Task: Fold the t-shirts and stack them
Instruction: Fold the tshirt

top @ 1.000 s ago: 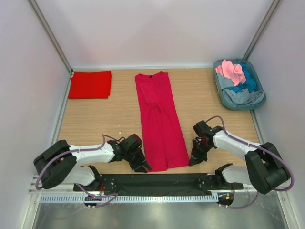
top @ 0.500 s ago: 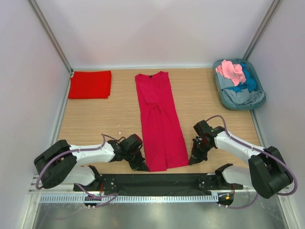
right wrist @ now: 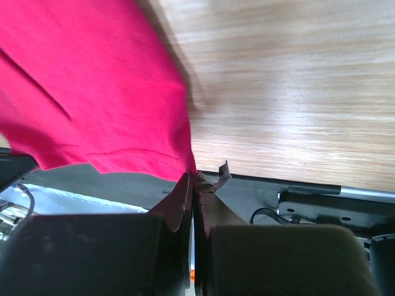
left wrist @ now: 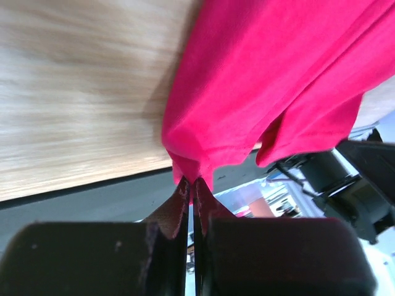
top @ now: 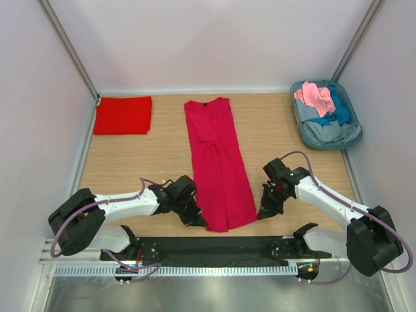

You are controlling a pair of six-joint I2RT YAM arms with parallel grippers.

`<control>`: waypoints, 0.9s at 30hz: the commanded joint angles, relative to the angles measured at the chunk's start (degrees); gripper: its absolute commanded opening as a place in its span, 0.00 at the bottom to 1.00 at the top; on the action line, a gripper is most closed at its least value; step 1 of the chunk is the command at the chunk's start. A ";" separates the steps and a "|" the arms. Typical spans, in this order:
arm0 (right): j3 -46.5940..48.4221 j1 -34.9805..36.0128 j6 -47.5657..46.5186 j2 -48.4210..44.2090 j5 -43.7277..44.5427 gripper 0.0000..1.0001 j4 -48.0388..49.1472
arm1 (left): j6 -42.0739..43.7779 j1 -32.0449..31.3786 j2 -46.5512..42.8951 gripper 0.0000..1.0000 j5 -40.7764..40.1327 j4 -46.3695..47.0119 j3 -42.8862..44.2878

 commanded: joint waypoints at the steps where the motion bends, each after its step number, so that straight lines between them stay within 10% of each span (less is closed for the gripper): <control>1: 5.24 0.29 -0.22 1.75 2.60 0.01 -1.24 | 0.19 3.10 -0.37 0.00 1.71 -1.64 0.90; 11: 24.83 0.38 -6.71 16.96 9.19 0.01 -3.35 | 11.42 19.80 4.44 0.01 4.52 -5.33 8.53; 27: 70.78 -3.04 -13.93 48.60 15.61 0.01 -15.38 | 26.39 33.43 28.10 0.01 3.56 -18.69 46.41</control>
